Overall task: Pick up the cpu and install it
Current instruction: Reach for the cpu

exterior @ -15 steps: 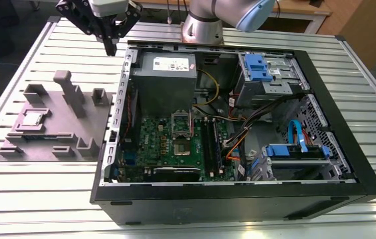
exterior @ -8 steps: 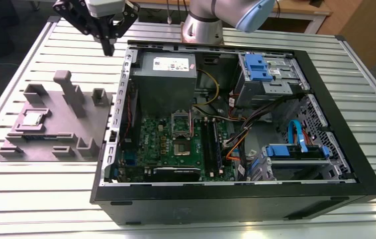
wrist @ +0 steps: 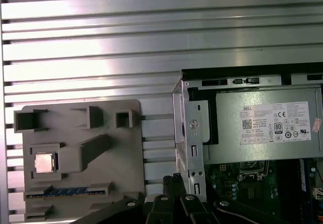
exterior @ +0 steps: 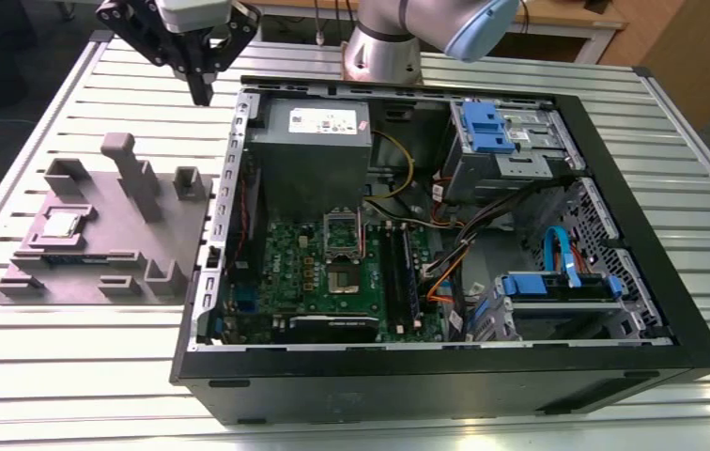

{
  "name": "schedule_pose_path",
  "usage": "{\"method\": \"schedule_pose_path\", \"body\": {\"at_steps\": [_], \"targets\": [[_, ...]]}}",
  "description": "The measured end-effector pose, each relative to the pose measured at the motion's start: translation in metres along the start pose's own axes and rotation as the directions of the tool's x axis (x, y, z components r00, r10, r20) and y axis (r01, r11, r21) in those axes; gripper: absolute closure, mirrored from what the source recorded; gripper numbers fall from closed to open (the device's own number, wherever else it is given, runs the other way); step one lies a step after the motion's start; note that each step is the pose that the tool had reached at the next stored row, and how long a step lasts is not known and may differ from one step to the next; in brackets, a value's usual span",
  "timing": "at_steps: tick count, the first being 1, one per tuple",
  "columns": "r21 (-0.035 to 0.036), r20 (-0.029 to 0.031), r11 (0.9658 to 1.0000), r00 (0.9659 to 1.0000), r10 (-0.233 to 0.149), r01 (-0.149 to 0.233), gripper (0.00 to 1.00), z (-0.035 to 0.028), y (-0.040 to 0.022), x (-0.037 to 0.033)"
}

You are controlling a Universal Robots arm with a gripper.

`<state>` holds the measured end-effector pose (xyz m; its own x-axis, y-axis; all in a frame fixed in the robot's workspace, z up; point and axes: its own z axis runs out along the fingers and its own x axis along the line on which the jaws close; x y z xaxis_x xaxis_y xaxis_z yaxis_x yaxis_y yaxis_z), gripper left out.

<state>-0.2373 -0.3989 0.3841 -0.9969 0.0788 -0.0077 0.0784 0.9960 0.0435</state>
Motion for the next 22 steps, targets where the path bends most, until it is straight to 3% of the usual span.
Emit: {"method": "schedule_pose_path", "body": {"at_steps": [22], "targets": [[0.0000,-0.0008,1.0000,1.0000,0.001,-0.001,0.90,0.0005,-0.0008,0.0104]]}}
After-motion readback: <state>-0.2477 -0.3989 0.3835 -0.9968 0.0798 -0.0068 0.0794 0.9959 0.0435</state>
